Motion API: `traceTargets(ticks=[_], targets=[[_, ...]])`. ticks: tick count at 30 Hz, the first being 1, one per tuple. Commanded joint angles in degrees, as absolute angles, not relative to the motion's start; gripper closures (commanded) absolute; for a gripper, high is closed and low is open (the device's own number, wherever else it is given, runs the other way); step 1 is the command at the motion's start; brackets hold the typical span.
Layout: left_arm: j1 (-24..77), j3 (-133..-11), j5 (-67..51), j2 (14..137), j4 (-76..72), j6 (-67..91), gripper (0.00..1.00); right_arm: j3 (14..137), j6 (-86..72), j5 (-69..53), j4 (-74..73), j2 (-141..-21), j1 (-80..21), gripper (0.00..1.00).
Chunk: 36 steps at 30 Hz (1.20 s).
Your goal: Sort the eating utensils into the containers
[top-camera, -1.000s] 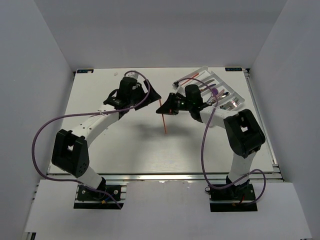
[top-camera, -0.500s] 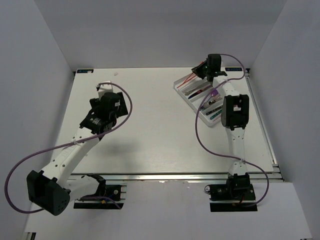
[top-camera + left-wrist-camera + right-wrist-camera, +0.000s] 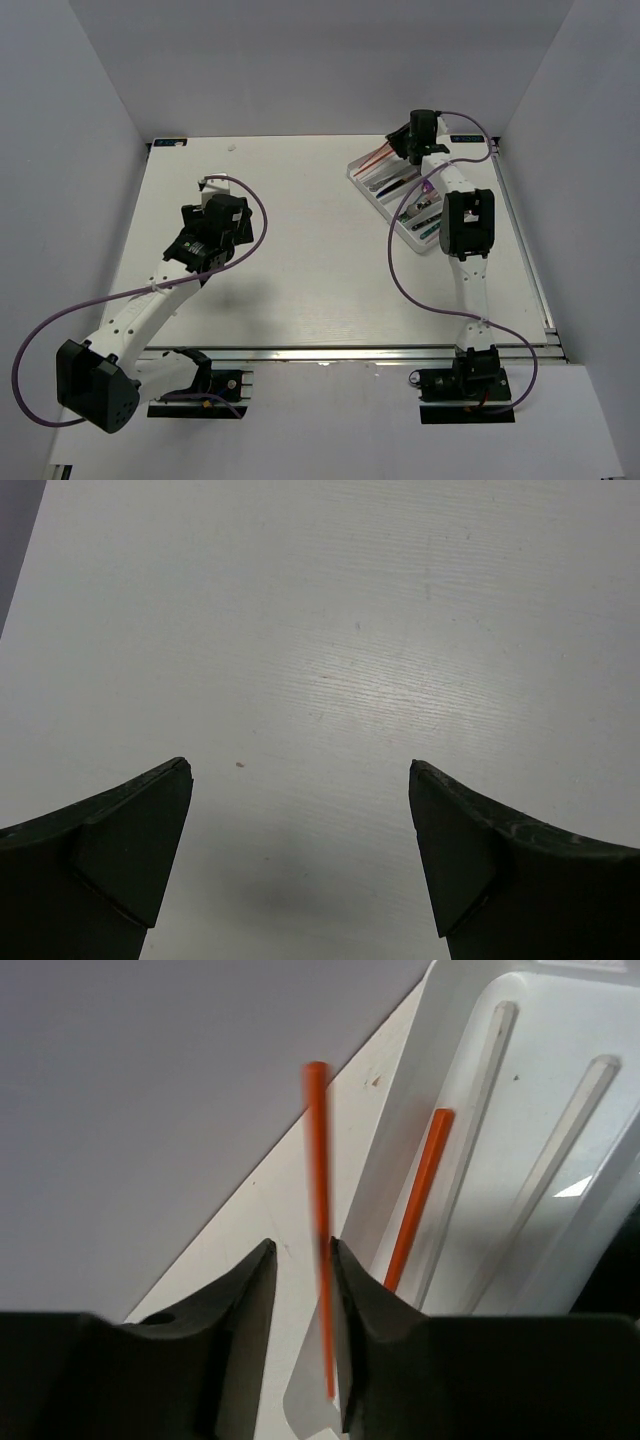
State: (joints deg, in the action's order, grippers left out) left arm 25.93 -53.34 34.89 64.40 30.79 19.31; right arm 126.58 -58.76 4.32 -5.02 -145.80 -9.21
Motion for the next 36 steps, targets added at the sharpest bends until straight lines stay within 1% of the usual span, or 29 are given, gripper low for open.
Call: traceTargets(ticks=[1,2,3,5,9,12,13,15,16,17,18,19,20,21,22,23,24,26,27,29,32,36], targets=[[25.8,-53.3,33.4,62.5,29.4,18.2,0.02,127.0,-59.6,6.5,-2.6,-144.9,-9.6,0.64],[25.8,-53.3,33.2,62.4,29.4,18.0,0.02,126.7,-59.7,6.6,-2.6,-144.4,-9.6,0.49],[25.8,-53.3,33.2,62.4,29.4,18.0,0.02,126.1,-59.6,6.2,-2.2,-144.0,-9.5,0.45],[25.8,-53.4,33.5,62.3,29.5,18.0,0.02,125.2,-59.3,5.3,-2.4,-142.7,-9.6,0.40],[25.8,-53.7,34.5,62.1,29.7,18.9,0.02,122.4,-57.1,6.1,-3.0,-137.8,-9.5,0.36],[25.3,-54.8,37.3,62.1,30.6,21.1,0.02,120.1,-50.9,6.4,-6.1,-131.7,-9.6,0.28],[24.5,-56.2,38.5,62.1,31.0,22.4,0.02,119.5,-45.6,6.9,-7.2,-127.7,-9.8,0.24],[20.7,-57.8,37.1,62.3,31.0,23.5,0.02,115.3,-39.4,7.6,-10.2,-122.8,-10.7,0.20],[19.3,-59.4,34.7,62.3,30.2,23.4,0.02,113.0,-32.9,8.7,-11.1,-116.8,-11.0,0.17],[16.8,-60.5,33.8,62.5,30.2,23.3,0.02,106.5,-29.9,8.9,-11.6,-113.5,-11.7,0.16],[15.7,-61.8,33.3,62.9,30.5,23.3,0.02,102.3,-26.5,7.9,-10.9,-106.0,-12.0,0.12],[14.9,-63.0,33.0,63.5,31.3,22.9,0.02,98.0,-22.5,5.6,-11.2,-102.2,-12.7,0.11],[13.7,-65.3,33.3,63.5,31.7,22.4,0.02,91.2,-16.8,6.0,-12.5,-98.8,-14.3,0.11],[13.3,-66.2,33.8,63.5,31.9,22.2,0.02,88.0,-15.2,7.5,-14.1,-91.7,-15.3,0.11],[12.8,-66.9,35.0,63.5,32.3,22.0,0.02,84.8,-14.2,9.7,-16.5,-87.8,-16.5,0.11],[12.3,-67.8,35.3,63.2,32.4,21.8,0.02,78.7,-12.8,10.3,-17.5,-84.2,-16.9,0.11],[12.2,-68.2,35.6,63.0,32.5,21.6,0.02,76.0,-12.5,10.5,-18.5,-76.9,-17.1,0.11],[12.2,-68.1,34.7,61.4,32.6,20.9,0.02,70.9,-12.5,11.3,-21.1,-69.6,-17.7,0.11],[12.1,-67.5,34.4,60.5,32.2,20.5,0.02,66.7,-12.8,11.3,-22.0,-63.1,-17.8,0.11],[12.1,-64.9,34.5,56.4,31.8,20.5,0.02,63.2,-13.3,11.6,-26.1,-55.4,-17.8,0.11],[12.2,-61.6,34.3,50.0,31.7,21.0,0.02,61.1,-13.2,11.4,-31.4,-48.9,-17.8,0.11],[12.1,-55.8,33.8,44.4,33.2,21.4,0.02,56.2,-13.5,10.4,-34.2,-41.9,-17.8,0.11]])
